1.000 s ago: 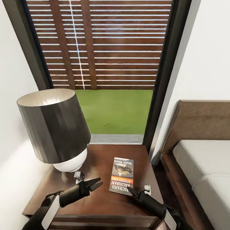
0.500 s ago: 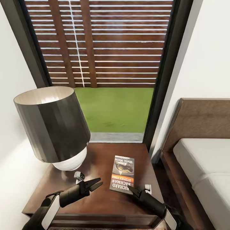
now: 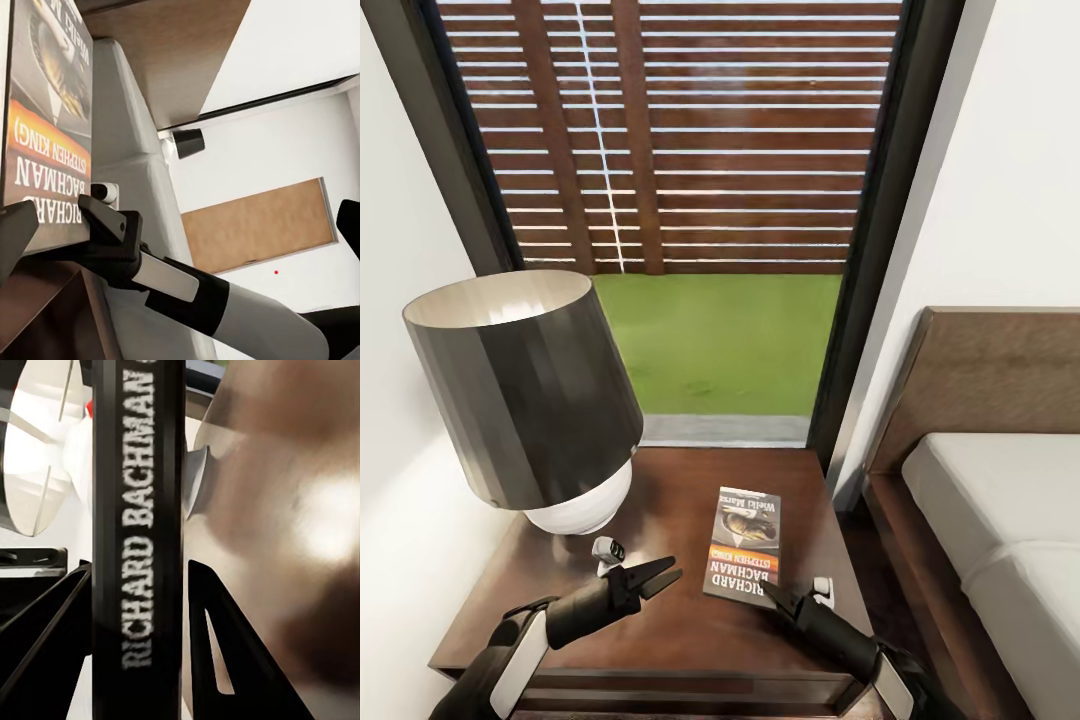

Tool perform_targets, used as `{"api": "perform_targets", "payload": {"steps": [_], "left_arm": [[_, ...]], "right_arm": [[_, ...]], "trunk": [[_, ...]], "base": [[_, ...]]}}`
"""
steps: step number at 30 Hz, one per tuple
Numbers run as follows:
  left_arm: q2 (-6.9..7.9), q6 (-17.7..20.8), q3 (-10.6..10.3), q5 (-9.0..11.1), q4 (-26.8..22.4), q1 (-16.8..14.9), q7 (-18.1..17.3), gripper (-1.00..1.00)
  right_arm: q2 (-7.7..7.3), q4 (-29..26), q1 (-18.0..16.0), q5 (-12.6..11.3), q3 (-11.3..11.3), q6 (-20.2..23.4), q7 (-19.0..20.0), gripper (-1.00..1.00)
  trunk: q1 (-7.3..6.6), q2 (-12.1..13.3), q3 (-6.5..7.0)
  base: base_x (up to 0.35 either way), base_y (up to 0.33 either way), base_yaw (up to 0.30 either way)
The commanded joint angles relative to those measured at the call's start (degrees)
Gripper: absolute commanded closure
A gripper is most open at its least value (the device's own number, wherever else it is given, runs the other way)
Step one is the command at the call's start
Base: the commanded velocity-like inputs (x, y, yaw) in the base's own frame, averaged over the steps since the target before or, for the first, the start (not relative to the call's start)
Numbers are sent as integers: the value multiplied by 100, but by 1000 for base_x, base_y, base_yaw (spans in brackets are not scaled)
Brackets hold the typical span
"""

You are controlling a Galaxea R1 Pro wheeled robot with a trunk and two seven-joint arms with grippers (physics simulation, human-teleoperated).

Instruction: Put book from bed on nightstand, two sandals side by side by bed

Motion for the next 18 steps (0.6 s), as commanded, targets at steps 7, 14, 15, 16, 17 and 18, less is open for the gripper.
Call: {"api": "perform_targets", "payload": {"steps": [7,14,15,16,17,18], "left_arm": [[6,48,-18,41,2,-4,3,-100],[6,49,-18,45,2,-4,3,-100],[6,49,-18,45,2,-4,3,-100],[6,49,-18,45,2,-4,3,-100],[6,49,-18,46,2,-4,3,-100],[6,49,-18,45,2,-4,3,-100]], "right_arm": [[3,55,2,33,32,7,-183,-100],[3,55,2,33,32,6,-184,-100],[3,55,2,33,32,6,-183,-100],[3,55,2,33,32,6,-182,-100],[3,55,2,33,32,7,-183,-100],[3,55,2,33,32,7,-184,-100]], "trunk": [[0,-1,-6],[0,-1,-6],[0,-1,-6],[0,-1,-6],[0,-1,-6],[0,-1,-6]], "base": [[0,0,0],[0,0,0],[0,0,0],[0,0,0],[0,0,0],[0,0,0]]}}
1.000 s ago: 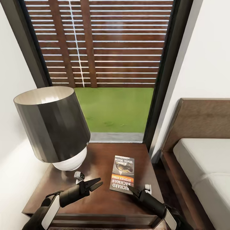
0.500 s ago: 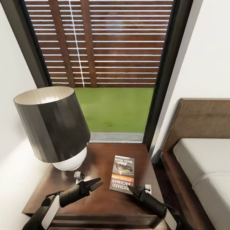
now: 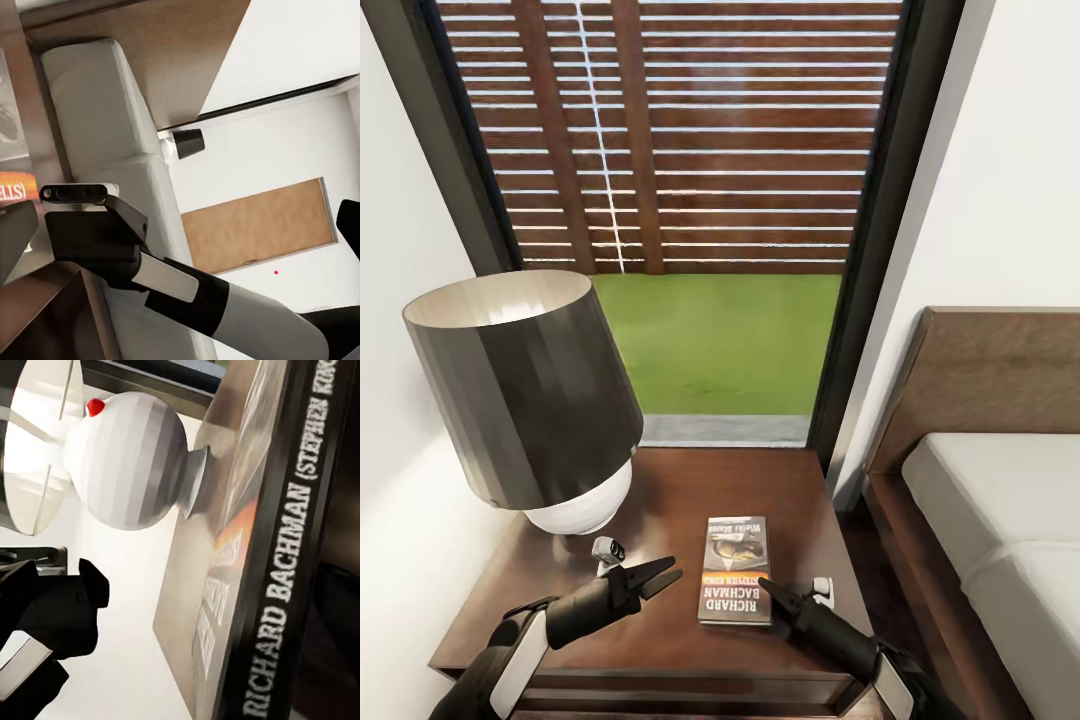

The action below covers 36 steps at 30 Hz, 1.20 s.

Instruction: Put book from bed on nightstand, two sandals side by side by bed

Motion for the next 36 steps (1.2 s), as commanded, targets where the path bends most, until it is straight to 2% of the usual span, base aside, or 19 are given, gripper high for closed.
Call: {"api": "perform_targets", "payload": {"steps": [1,16,23,36], "left_arm": [[6,49,-18,41,1,-4,3,-100],[6,47,-18,42,1,-4,3,-100],[-58,41,-18,37,7,-4,11,-100],[-65,40,-17,37,10,-4,36,-100]], "right_arm": [[3,49,1,34,21,31,-192,-100],[3,49,1,34,21,30,-191,-100],[3,49,1,34,21,31,-185,-100],[3,49,1,34,21,30,-186,-100]], "trunk": [[0,-1,-6],[0,-1,-6],[0,-1,-6],[0,-1,-6]], "base": [[0,0,0],[0,0,0],[0,0,0],[0,0,0]]}}
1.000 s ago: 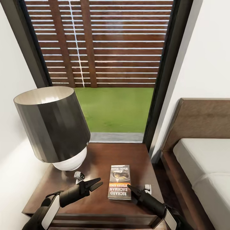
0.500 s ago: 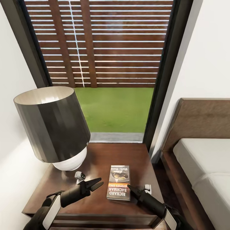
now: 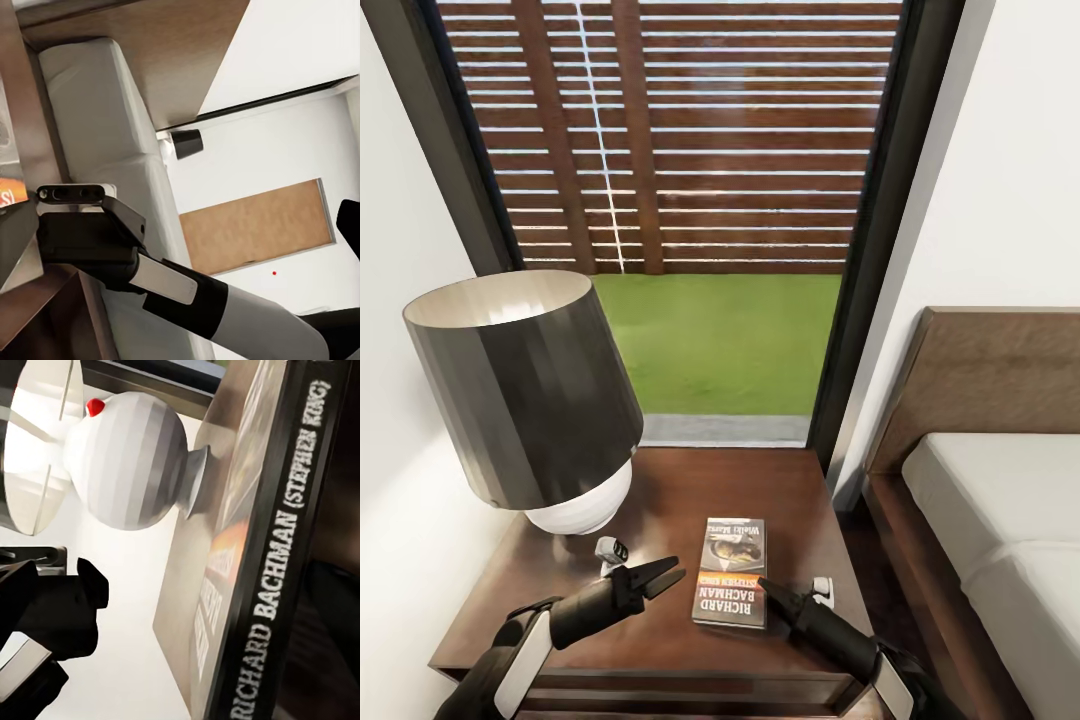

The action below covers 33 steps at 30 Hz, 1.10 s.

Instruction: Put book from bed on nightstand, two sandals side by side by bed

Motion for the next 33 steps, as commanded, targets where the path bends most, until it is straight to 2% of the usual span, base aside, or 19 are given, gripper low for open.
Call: {"api": "perform_targets", "payload": {"steps": [1,9,22,27,33], "left_arm": [[6,49,-18,42,1,-4,4,-100],[6,57,-18,42,1,-4,-20,-100],[6,57,-22,42,1,-4,-12,-100],[6,57,-23,42,1,-4,-12,-100],[6,56,-18,42,1,-4,-12,-100]], "right_arm": [[3,48,1,34,21,31,-185,-100],[8,54,1,34,21,29,-192,-100],[3,48,1,34,21,27,-190,-100],[3,48,1,34,21,26,-188,-100],[3,48,1,34,21,29,-186,-100]], "trunk": [[0,-1,-6],[0,-1,-6],[0,-1,-6],[-13,6,105],[-13,6,105]], "base": [[0,0,0],[-154,0,0],[-11,0,0],[0,0,0],[0,0,0]]}}
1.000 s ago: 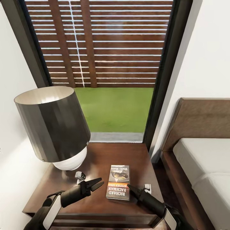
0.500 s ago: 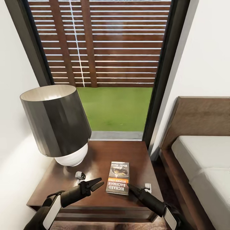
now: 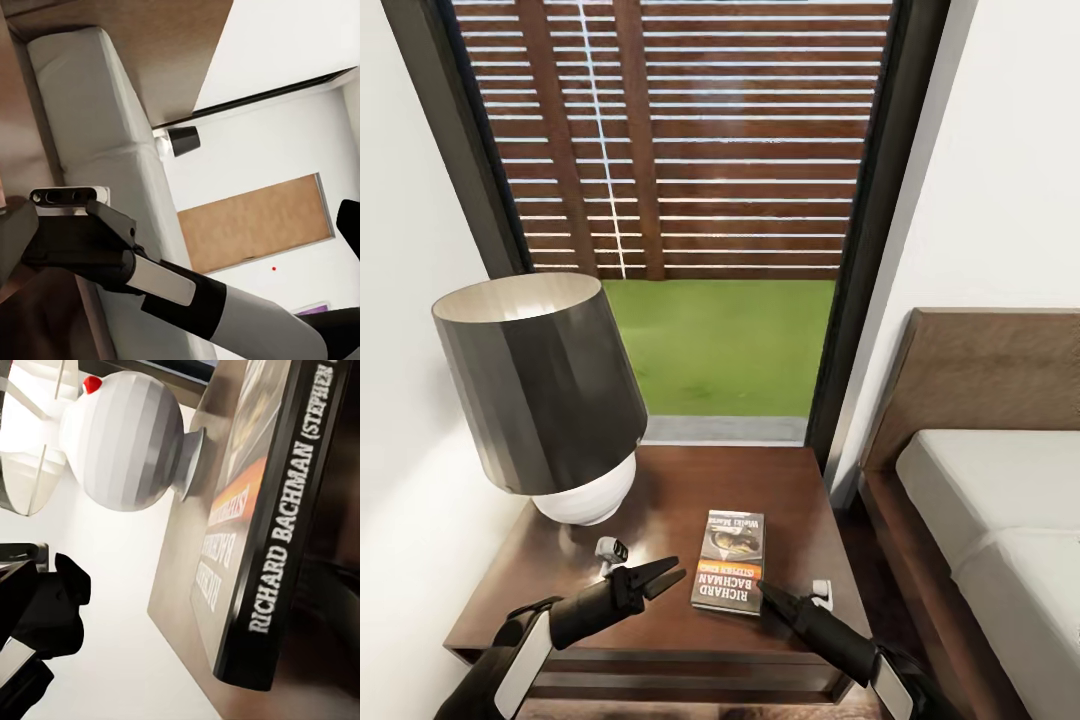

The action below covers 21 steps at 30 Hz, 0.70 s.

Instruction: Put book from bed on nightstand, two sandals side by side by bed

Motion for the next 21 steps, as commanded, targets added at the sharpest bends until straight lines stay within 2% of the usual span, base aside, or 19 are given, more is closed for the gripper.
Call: {"api": "perform_targets", "payload": {"steps": [1,8,14,21], "left_arm": [[6,49,-17,42,1,-3,3,-100],[1,46,-24,42,1,-3,3,-100],[-2,50,-25,42,1,-3,3,-100],[-3,49,-25,42,1,-3,3,-100]], "right_arm": [[2,4,-1,-2,-4,60,9,-100],[2,4,-1,-2,-4,60,9,-100],[2,4,-1,-2,-4,58,5,-100],[2,4,-1,-2,-4,59,6,-100]], "trunk": [[-1,-2,-5],[-1,-2,-5],[-16,6,128],[-16,6,128]], "base": [[0,0,0],[0,0,0],[0,0,0],[0,0,0]]}}
